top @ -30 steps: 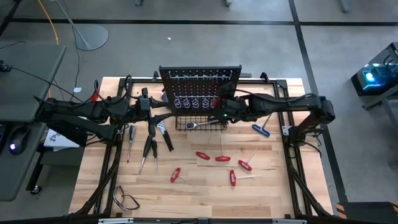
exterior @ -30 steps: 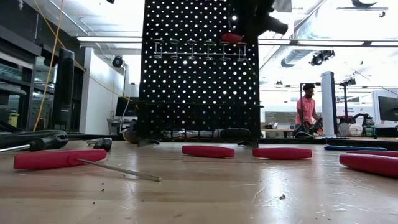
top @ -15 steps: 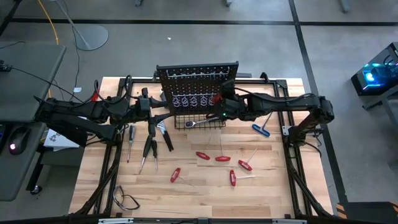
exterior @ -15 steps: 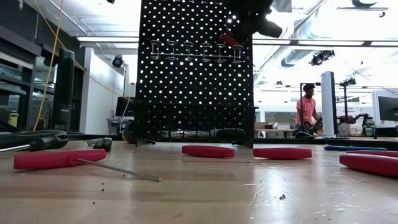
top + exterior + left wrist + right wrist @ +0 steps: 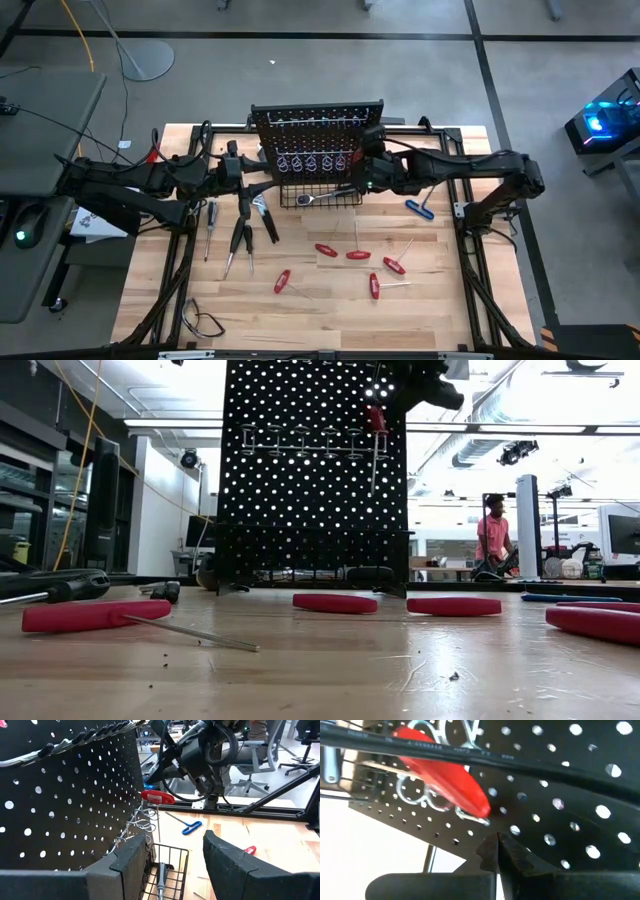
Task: Hang tools onto peg board
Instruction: Hang the red allen wrench on the peg board
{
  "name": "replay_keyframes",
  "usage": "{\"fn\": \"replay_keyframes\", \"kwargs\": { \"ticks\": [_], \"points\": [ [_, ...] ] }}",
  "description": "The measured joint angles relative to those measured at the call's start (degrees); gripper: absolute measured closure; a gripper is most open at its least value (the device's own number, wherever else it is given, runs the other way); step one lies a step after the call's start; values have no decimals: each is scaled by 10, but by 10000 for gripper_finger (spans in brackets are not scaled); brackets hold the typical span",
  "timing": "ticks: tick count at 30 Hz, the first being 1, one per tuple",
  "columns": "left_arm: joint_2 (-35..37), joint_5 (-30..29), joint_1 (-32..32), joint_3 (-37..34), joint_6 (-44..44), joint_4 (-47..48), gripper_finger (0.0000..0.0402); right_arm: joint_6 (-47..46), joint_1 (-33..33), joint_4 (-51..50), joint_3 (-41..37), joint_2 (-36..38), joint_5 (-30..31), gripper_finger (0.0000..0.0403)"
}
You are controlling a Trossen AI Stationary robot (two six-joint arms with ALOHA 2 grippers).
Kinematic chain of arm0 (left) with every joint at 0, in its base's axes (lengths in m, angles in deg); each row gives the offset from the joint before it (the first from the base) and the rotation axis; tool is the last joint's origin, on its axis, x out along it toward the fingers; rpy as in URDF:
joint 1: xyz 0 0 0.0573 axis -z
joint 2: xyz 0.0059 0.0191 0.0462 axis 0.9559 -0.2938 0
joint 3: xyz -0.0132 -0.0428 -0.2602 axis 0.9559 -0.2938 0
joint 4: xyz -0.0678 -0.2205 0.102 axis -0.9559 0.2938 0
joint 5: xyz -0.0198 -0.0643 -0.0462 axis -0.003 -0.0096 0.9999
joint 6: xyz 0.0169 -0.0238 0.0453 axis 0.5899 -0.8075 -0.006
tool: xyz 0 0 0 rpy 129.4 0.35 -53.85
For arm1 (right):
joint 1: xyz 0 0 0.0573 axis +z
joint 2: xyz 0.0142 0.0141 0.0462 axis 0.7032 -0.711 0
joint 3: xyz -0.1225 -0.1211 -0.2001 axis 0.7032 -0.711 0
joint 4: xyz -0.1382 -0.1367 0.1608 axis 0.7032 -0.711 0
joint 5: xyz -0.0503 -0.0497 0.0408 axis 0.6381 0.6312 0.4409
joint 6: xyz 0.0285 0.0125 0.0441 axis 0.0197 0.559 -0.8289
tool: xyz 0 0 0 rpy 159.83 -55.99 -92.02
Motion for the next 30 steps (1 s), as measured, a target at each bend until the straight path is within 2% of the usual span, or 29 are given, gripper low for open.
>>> {"fn": "replay_keyframes", "kwargs": {
  "ticks": [11,15,19,23,25,28,30],
  "points": [
    [0,-13,0,0,0,2,222,-5,1,8,1,14,18,402],
    [0,-14,0,0,0,12,222,-74,9,11,1,34,20,403],
    [0,-14,0,0,0,15,222,-234,23,12,2,63,-12,403],
    [0,-15,0,0,0,14,222,-483,32,19,2,87,-124,402],
    [0,-15,0,0,0,11,222,-599,31,23,2,92,-155,399],
    [0,-15,0,0,0,12,222,-730,31,29,2,92,-166,377],
    [0,-16,0,0,0,12,222,-798,28,35,2,88,-166,346]
  ]
}}
